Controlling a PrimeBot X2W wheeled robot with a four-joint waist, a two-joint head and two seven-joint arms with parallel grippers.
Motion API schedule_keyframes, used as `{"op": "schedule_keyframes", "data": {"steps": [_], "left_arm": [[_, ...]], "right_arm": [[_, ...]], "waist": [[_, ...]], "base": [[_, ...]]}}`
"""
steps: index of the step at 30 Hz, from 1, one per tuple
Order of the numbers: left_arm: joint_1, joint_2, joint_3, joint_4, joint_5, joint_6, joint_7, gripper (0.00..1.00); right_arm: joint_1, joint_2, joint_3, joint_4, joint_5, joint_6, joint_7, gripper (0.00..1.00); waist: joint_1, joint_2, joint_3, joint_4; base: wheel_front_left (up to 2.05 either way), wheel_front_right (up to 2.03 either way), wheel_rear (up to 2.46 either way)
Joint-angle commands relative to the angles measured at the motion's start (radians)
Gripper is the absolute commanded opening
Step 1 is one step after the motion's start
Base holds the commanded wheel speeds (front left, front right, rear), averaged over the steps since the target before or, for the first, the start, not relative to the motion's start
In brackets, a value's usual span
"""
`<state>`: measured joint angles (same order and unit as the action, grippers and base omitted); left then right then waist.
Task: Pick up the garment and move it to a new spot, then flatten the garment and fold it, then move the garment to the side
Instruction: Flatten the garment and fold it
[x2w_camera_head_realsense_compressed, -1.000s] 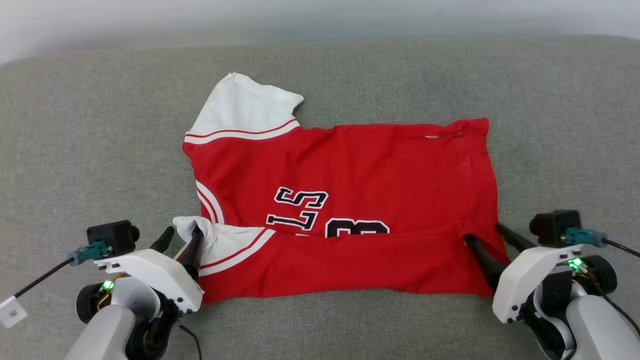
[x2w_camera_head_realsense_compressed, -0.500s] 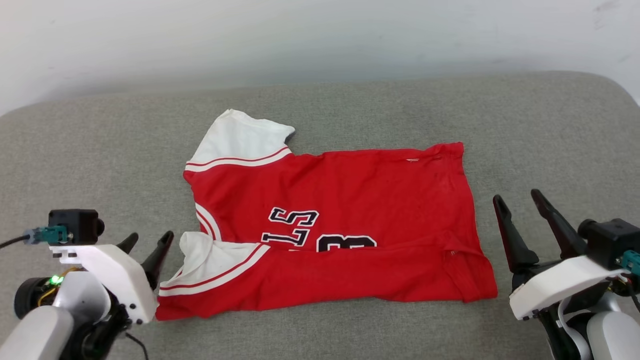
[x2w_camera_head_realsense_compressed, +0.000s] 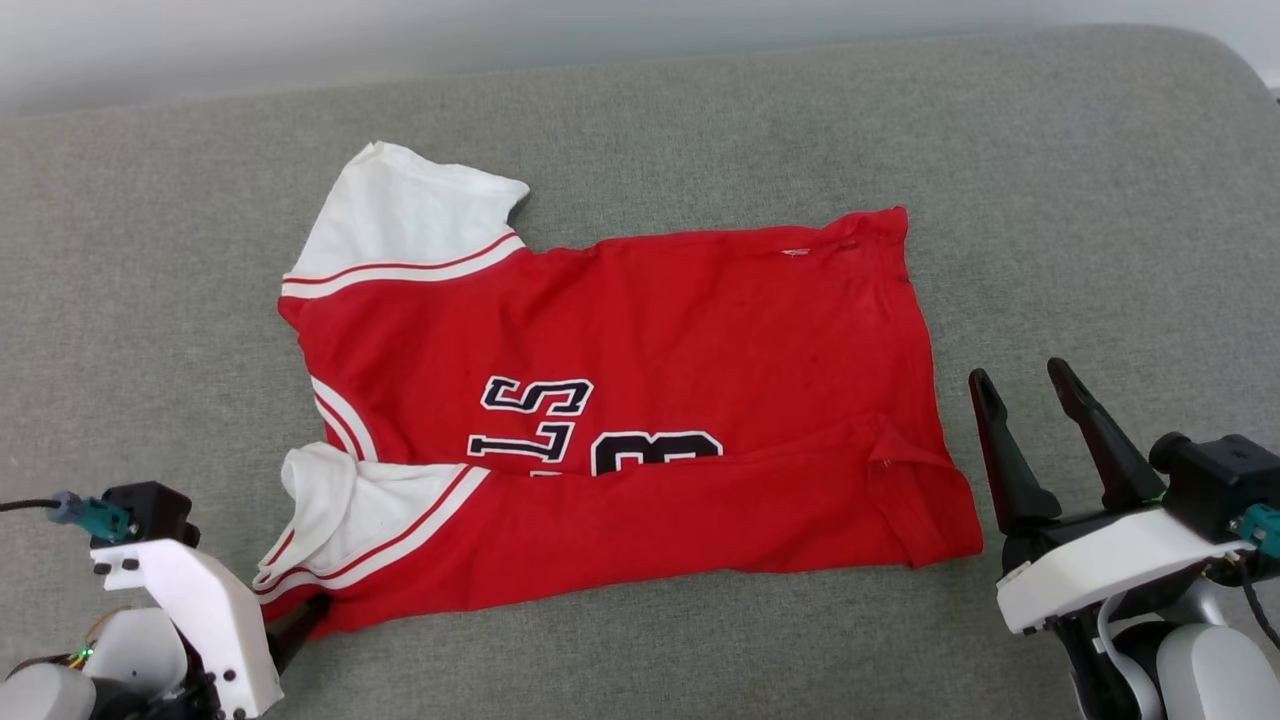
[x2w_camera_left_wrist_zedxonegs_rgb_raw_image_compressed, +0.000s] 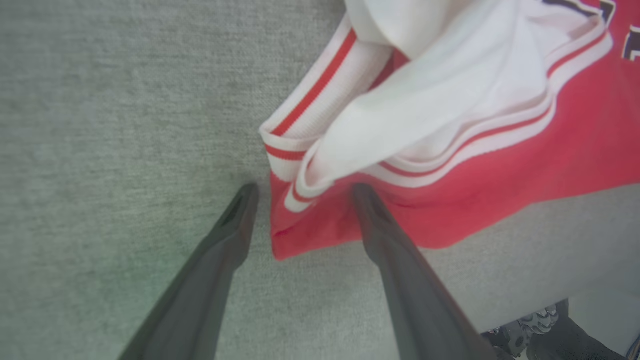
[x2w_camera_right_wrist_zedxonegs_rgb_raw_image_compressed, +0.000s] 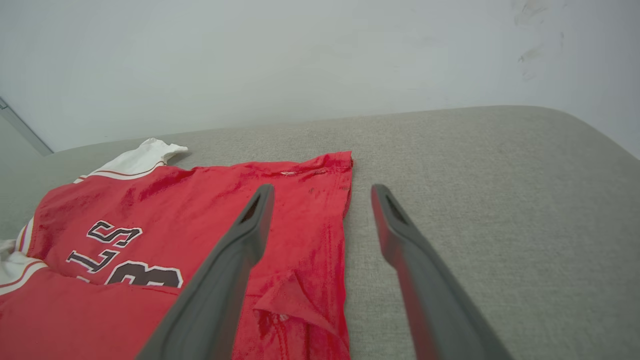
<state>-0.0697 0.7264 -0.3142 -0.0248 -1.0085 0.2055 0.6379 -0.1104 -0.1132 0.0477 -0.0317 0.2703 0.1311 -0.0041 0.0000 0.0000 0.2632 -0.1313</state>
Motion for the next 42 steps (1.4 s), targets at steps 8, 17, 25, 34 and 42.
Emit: {"op": "schedule_keyframes", "data": {"steps": [8, 17, 25, 34, 42], "left_arm": [[-0.038, -0.117, -0.079, 0.113, -0.058, -0.070, 0.035, 0.00], [-0.090, -0.094, -0.042, 0.101, -0.020, -0.106, -0.042, 0.00], [-0.103, -0.062, -0.022, -0.046, 0.039, -0.086, -0.100, 0.00], [-0.108, -0.076, -0.035, -0.112, 0.063, -0.074, -0.118, 0.00], [-0.073, -0.085, -0.029, -0.111, 0.064, -0.072, -0.152, 0.00]], "right_arm": [[-0.020, -0.026, -0.041, 0.004, 0.040, -0.001, 0.043, 1.00], [0.006, -0.111, -0.047, 0.028, 0.128, -0.001, 0.301, 1.00], [-0.039, -0.170, 0.052, 0.109, 0.213, -0.001, 0.620, 1.00], [-0.104, -0.144, 0.165, 0.284, 0.261, 0.000, 0.712, 0.27], [-0.127, -0.184, 0.166, 0.251, 0.264, -0.001, 0.683, 0.00]], "waist": [[0.0000, 0.0000, 0.017, -0.003], [0.0000, 0.0000, -0.015, 0.026], [0.0000, 0.0000, 0.016, 0.075], [0.0000, 0.0000, 0.040, 0.114], [0.0000, 0.0000, 0.004, 0.106]], "base": [[0.00, 0.00, 0.00], [0.00, 0.00, 0.00], [0.00, 0.00, 0.00], [0.00, 0.00, 0.00], [0.00, 0.00, 0.00]]}}
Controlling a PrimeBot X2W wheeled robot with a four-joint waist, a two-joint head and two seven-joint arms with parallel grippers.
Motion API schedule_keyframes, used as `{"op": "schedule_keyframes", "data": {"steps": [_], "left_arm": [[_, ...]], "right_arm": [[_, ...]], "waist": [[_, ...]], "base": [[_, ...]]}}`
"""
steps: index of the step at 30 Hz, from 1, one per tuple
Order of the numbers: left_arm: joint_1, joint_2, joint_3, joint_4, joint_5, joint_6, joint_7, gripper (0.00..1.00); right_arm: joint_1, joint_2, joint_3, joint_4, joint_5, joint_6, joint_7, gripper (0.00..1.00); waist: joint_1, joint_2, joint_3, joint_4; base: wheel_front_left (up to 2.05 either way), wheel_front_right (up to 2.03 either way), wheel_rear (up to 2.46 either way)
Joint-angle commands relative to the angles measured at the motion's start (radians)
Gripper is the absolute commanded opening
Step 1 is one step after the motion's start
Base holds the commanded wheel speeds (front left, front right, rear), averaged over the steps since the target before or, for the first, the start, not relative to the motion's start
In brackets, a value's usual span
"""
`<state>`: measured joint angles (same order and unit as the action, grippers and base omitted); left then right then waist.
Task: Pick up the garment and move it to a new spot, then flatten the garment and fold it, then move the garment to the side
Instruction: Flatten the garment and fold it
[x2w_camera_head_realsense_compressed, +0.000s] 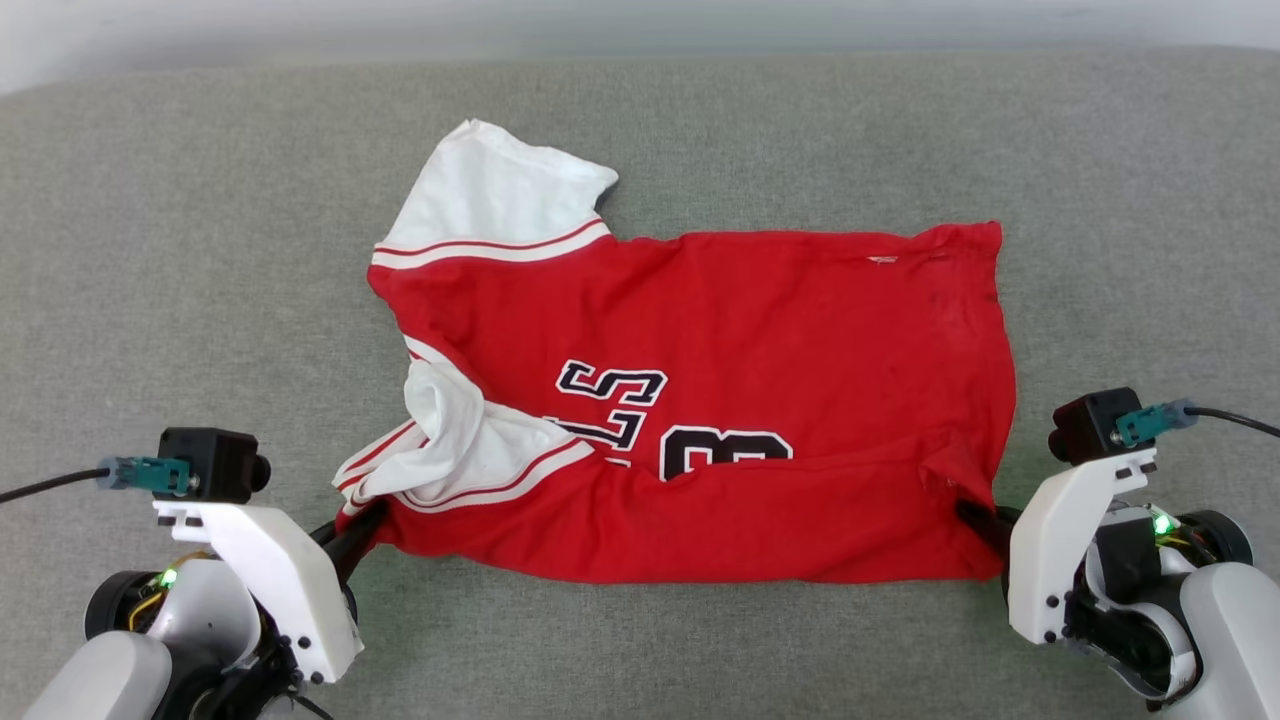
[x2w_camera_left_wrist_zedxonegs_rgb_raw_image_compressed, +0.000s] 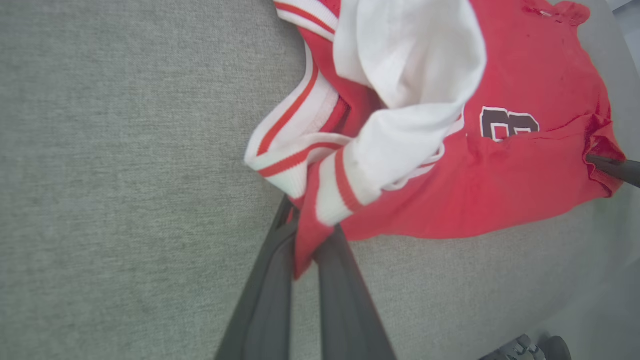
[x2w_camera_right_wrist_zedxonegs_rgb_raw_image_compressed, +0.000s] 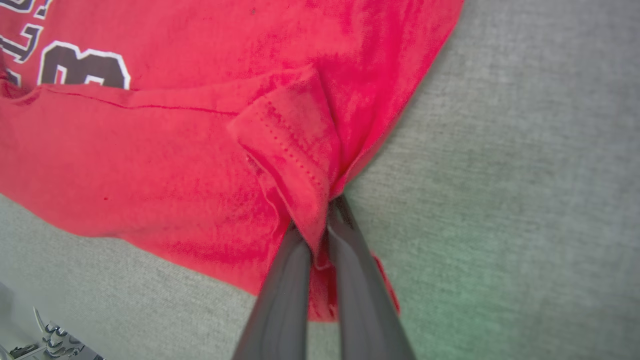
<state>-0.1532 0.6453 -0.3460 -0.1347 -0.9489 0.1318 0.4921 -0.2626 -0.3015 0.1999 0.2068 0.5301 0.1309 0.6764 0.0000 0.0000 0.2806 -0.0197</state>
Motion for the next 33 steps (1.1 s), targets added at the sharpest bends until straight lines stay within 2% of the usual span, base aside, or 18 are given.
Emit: {"op": "schedule_keyframes", "data": {"steps": [1, 7, 15, 22, 25, 26, 27, 28, 29, 30, 31, 32, 33], "left_arm": [[0.016, -0.007, 0.005, -0.003, 0.000, 0.000, -0.014, 0.00], [0.057, -0.018, 0.013, -0.017, 0.003, 0.012, -0.052, 0.00], [0.167, -0.026, 0.014, -0.059, 0.007, 0.065, -0.082, 0.00], [0.287, -0.033, 0.023, -0.080, -0.021, 0.117, -0.089, 0.00], [0.320, -0.050, 0.015, -0.077, -0.041, 0.119, -0.085, 0.00], [0.322, -0.054, 0.011, -0.068, -0.043, 0.116, -0.088, 0.00], [0.320, -0.063, 0.005, -0.056, -0.045, 0.111, -0.092, 0.00], [0.314, -0.073, -0.003, -0.041, -0.045, 0.104, -0.095, 0.27], [0.304, -0.082, -0.009, -0.022, -0.042, 0.096, -0.102, 1.00], [0.293, -0.098, -0.010, -0.007, -0.051, 0.084, -0.113, 1.00], [0.259, -0.110, -0.004, 0.037, -0.034, 0.060, -0.152, 1.00], [0.259, -0.110, -0.004, 0.037, -0.034, 0.060, -0.152, 1.00], [0.235, -0.117, 0.004, 0.054, -0.015, 0.043, -0.192, 1.00]], "right_arm": [[0.027, -0.003, 0.012, -0.001, 0.000, 0.000, -0.003, 0.00], [0.061, -0.018, -0.001, -0.066, -0.007, 0.000, -0.015, 0.00], [0.173, -0.024, -0.035, -0.157, -0.010, 0.000, 0.028, 0.00], [0.260, -0.014, -0.069, -0.166, 0.010, 0.000, 0.080, 0.00], [0.278, -0.010, -0.073, -0.150, 0.011, 0.000, 0.071, 0.00], [0.283, -0.008, -0.071, -0.142, 0.010, 0.000, 0.062, 0.05], [0.289, -0.010, -0.070, -0.132, 0.003, 0.000, 0.049, 0.46], [0.291, -0.007, -0.071, -0.122, 0.003, 0.000, 0.031, 1.00], [0.289, -0.007, -0.067, -0.118, -0.003, 0.000, 0.006, 1.00], [0.287, -0.010, -0.065, -0.114, -0.013, 0.000, -0.023, 1.00], [0.284, -0.007, -0.064, -0.113, -0.038, 0.000, -0.138, 1.00], [0.284, -0.007, -0.064, -0.113, -0.038, 0.000, -0.138, 1.00], [0.276, 0.000, -0.072, -0.122, -0.058, 0.000, -0.233, 1.00]], "waist": [[0.0000, 0.0000, -0.022, -0.007], [0.0000, 0.0000, -0.090, -0.011], [0.0000, 0.0000, -0.184, -0.006], [0.0000, 0.0000, -0.232, 0.000], [0.0000, 0.0000, -0.241, 0.005], [0.0000, 0.0000, -0.242, 0.006], [0.0000, 0.0000, -0.242, 0.007], [0.0000, 0.0000, -0.241, 0.008], [0.0000, 0.0000, -0.240, 0.008], [0.0000, 0.0000, -0.239, 0.007], [0.0000, 0.0000, -0.237, 0.000], [0.0000, 0.0000, -0.237, 0.000], [0.0000, 0.0000, -0.239, -0.009]], "base": [[0.00, 0.00, 0.00], [0.00, 0.00, 0.00], [0.00, 0.00, 0.00], [0.00, 0.00, 0.00], [0.00, 0.00, 0.00], [0.00, 0.00, 0.00], [0.00, 0.00, 0.00], [0.00, 0.00, 0.00], [0.00, 0.00, 0.00], [0.00, 0.00, 0.00], [0.00, 0.00, 0.00], [0.00, 0.00, 0.00], [0.00, 0.00, 0.00]]}}
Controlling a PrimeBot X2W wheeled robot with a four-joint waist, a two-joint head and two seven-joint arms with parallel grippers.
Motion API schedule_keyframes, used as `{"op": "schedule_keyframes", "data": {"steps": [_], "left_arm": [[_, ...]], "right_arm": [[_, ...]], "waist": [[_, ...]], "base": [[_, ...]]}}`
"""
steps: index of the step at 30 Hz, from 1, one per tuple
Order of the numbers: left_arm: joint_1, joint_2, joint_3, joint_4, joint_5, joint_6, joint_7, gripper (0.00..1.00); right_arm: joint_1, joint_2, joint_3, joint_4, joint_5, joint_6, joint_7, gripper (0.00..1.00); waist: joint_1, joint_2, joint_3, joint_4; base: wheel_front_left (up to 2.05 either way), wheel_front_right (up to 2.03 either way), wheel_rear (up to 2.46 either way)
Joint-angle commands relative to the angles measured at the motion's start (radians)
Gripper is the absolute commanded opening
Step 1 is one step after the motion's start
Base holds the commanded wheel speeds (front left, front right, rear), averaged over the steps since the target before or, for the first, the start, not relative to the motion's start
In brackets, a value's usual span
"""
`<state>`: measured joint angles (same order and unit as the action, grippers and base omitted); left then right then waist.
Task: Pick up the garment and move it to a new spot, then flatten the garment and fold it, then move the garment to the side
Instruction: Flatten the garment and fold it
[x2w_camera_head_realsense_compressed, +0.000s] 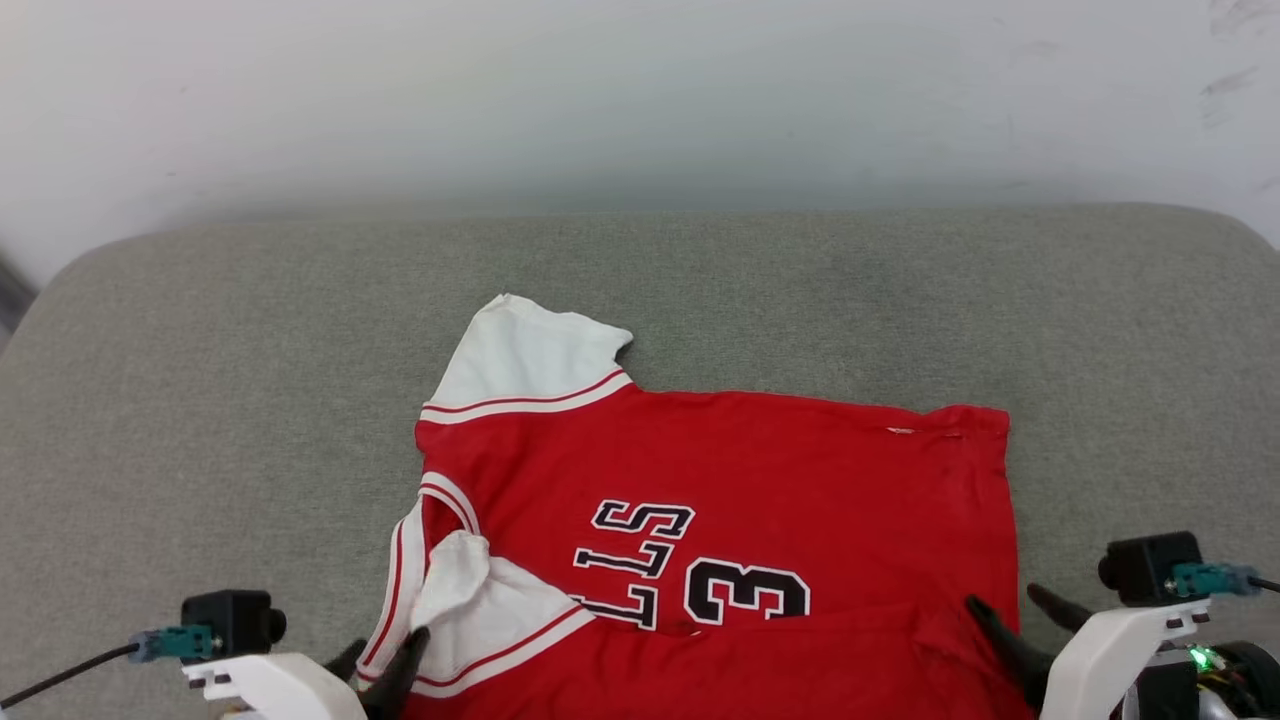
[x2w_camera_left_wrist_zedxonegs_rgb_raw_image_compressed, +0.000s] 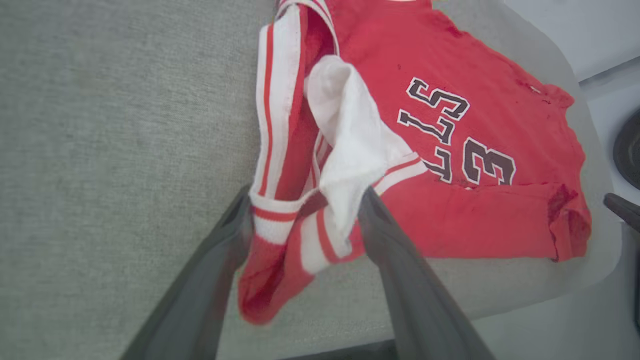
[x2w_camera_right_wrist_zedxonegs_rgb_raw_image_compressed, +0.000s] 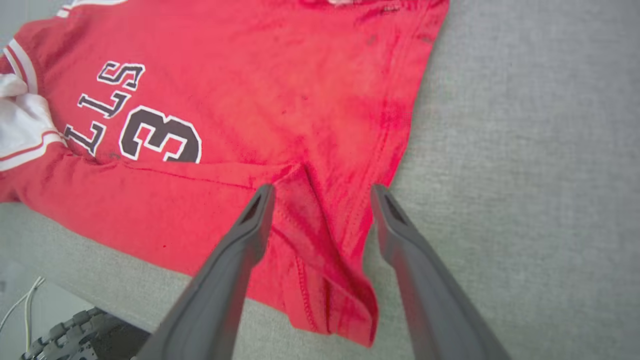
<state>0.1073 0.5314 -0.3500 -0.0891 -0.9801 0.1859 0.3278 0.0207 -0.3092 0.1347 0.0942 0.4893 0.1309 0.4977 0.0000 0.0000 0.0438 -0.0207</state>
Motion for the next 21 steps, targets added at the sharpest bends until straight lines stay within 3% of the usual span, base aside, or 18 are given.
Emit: {"op": "schedule_keyframes", "data": {"steps": [1, 7, 12, 21], "left_arm": [[-0.039, -0.002, 0.018, 0.015, 0.027, -0.014, -0.050, 1.00], [-0.133, -0.005, 0.052, 0.037, 0.109, -0.003, -0.162, 1.00], [-0.279, -0.023, 0.070, 0.067, 0.180, 0.010, -0.244, 1.00], [-0.644, 0.004, 0.088, 0.203, 0.216, -0.041, -0.219, 1.00]], "right_arm": [[-0.010, 0.013, -0.016, -0.012, -0.025, 0.000, -0.098, 1.00], [-0.035, 0.059, -0.073, -0.053, -0.097, 0.000, -0.296, 1.00], [-0.074, 0.109, -0.108, -0.123, -0.163, 0.000, -0.392, 1.00], [-0.190, 0.189, -0.120, -0.250, -0.230, 0.000, -0.466, 1.00]], "waist": [[0.0000, 0.0000, -0.002, -0.014], [0.0000, 0.0000, 0.002, -0.046], [0.0000, 0.0000, 0.056, -0.079], [0.0000, 0.0000, 0.264, -0.165]], "base": [[0.00, 0.00, 0.00], [0.00, 0.00, 0.00], [0.00, 0.00, 0.00], [0.00, 0.00, 0.00]]}}
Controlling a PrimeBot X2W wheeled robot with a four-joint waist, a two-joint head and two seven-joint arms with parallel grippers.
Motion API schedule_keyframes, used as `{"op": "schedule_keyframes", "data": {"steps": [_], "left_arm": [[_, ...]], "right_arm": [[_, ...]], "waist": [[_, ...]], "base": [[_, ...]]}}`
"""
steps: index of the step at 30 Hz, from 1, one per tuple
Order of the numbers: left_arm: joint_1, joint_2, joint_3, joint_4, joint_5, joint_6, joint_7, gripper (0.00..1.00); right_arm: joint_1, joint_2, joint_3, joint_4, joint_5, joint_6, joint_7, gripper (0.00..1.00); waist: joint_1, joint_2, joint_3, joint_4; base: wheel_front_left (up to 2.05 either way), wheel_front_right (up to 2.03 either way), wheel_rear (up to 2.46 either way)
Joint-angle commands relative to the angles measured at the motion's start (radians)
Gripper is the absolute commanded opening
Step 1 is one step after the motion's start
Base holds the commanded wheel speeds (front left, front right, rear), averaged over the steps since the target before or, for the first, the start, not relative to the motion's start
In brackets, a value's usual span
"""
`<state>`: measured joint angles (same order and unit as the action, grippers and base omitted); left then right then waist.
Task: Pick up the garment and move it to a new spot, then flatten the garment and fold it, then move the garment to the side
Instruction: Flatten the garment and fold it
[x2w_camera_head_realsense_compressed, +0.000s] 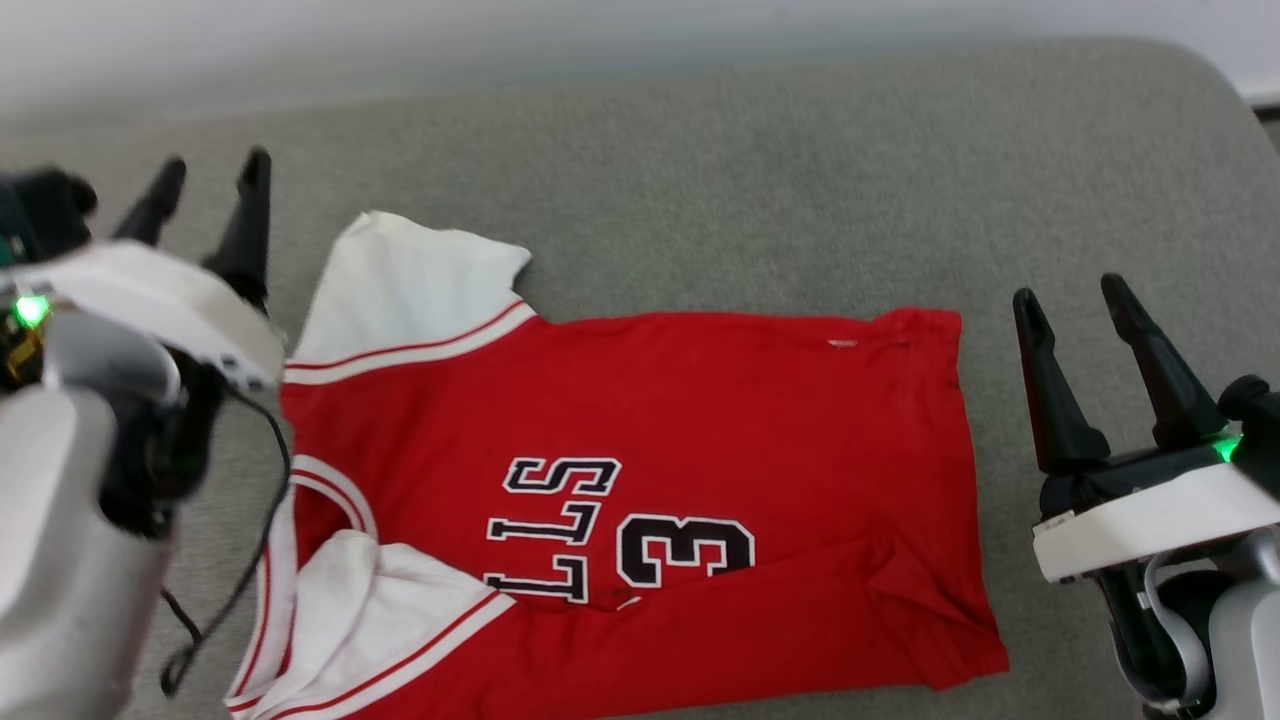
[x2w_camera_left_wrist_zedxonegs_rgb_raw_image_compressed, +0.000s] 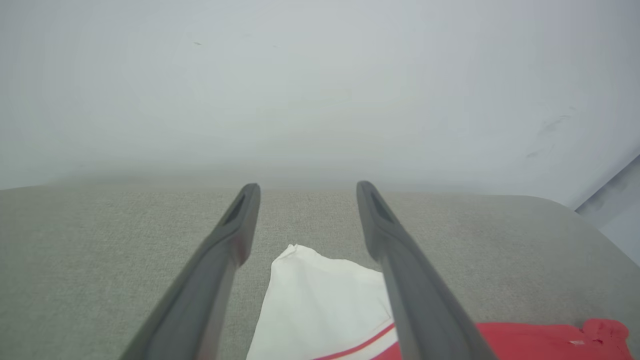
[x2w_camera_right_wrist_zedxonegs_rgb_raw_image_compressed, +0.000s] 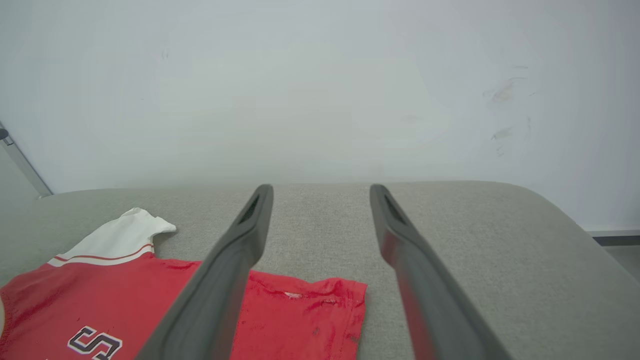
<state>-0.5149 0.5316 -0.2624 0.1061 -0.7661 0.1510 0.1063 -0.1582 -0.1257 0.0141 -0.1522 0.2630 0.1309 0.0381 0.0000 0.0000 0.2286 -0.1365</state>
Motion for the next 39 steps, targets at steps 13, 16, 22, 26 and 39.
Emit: {"op": "schedule_keyframes", "data": {"steps": [13, 16, 22, 26, 39], "left_arm": [[-0.418, 0.159, -0.080, 0.293, -0.076, -0.149, 0.499, 1.00], [-0.437, 0.187, -0.094, 0.329, -0.100, -0.137, 0.623, 1.00], [-0.399, 0.198, -0.107, 0.379, -0.166, -0.093, 0.805, 1.00], [-0.366, 0.183, -0.116, 0.380, -0.175, -0.089, 0.808, 0.00], [-0.457, 0.120, -0.096, 0.378, -0.168, -0.126, 0.682, 0.00]], "right_arm": [[-0.093, 0.064, 0.036, 0.012, 0.009, 0.000, -0.065, 1.00], [-0.092, 0.070, 0.044, 0.035, 0.020, 0.000, -0.079, 1.00], [-0.107, 0.075, 0.053, 0.070, 0.040, 0.000, -0.098, 1.00], [-0.120, 0.076, 0.056, 0.087, 0.062, 0.000, -0.095, 1.00], [-0.296, -0.060, 0.096, 0.281, 0.236, 0.000, 0.175, 1.00]], "waist": [[0.0000, 0.0000, 0.273, -0.187], [0.0000, 0.0000, 0.291, -0.207], [0.0000, 0.0000, 0.311, -0.228], [0.0000, 0.0000, 0.315, -0.231], [0.0000, 0.0000, 0.282, -0.144]], "base": [[0.00, 0.00, 0.00], [0.00, 0.00, 0.00], [0.00, 0.00, 0.00], [0.00, 0.00, 0.00], [0.00, 0.00, 0.00]]}}
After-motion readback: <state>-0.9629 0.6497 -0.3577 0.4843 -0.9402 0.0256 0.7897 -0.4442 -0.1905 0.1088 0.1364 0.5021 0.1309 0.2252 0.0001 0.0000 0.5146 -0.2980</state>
